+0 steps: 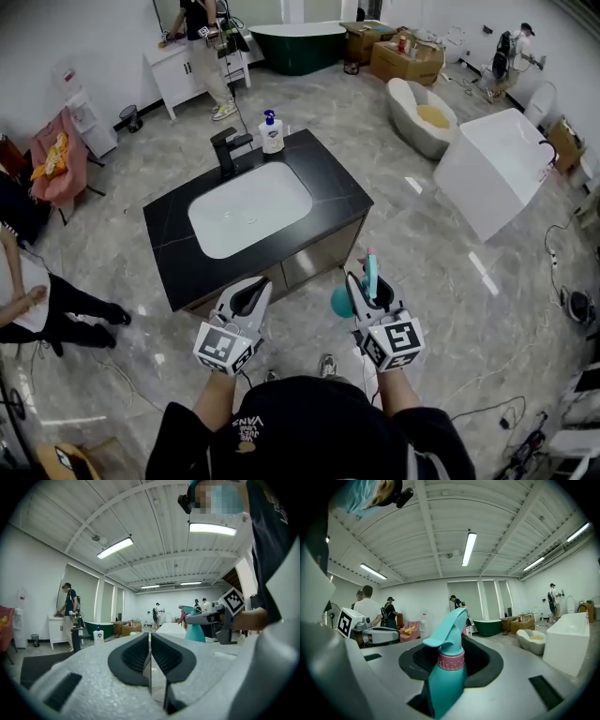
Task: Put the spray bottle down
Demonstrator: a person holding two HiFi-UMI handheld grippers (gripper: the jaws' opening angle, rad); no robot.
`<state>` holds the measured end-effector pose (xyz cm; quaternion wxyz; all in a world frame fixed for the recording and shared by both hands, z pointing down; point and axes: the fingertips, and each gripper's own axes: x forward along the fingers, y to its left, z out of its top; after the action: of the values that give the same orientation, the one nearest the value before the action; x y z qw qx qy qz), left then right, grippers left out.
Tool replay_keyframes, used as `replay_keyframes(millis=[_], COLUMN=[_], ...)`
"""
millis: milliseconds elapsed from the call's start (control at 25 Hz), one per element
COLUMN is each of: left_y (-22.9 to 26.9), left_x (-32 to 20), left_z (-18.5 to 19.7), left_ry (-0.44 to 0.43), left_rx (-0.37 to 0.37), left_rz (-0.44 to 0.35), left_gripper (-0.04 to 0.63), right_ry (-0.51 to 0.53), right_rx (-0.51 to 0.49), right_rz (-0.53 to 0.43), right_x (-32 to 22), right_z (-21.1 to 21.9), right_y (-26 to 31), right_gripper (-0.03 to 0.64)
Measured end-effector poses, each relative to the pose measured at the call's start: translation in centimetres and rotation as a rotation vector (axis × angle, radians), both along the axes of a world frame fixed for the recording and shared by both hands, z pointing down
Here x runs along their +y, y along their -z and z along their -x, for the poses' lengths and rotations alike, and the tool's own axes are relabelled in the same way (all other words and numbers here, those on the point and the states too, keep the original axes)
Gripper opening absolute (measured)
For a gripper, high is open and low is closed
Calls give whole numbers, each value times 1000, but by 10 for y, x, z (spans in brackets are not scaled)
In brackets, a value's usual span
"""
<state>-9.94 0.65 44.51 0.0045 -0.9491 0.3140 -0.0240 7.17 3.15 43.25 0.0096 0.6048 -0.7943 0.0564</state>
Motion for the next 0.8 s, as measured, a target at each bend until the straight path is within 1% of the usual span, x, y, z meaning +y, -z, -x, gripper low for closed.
replay_keyframes(millis=[160,360,600,800], left_y=[-6,-14,-22,-25], left_x=[-6,-7,-26,-65], left_z=[-29,-54,-63,-69], left_ry=[54,115,158,154], left_rx=[1,3,-1,9], left_rz=[8,21,48,54], left_gripper=[21,21,21,21], right_ry=[47,102,133,114], right_rx=[14,27,23,21], right_rz=[-3,-6,-10,-19], right_x=[-18,-35,-63,-103], right_z=[-31,-58,-67,-73], right_y=[-1,-4,-8,-11], right_gripper=[144,144,144,144])
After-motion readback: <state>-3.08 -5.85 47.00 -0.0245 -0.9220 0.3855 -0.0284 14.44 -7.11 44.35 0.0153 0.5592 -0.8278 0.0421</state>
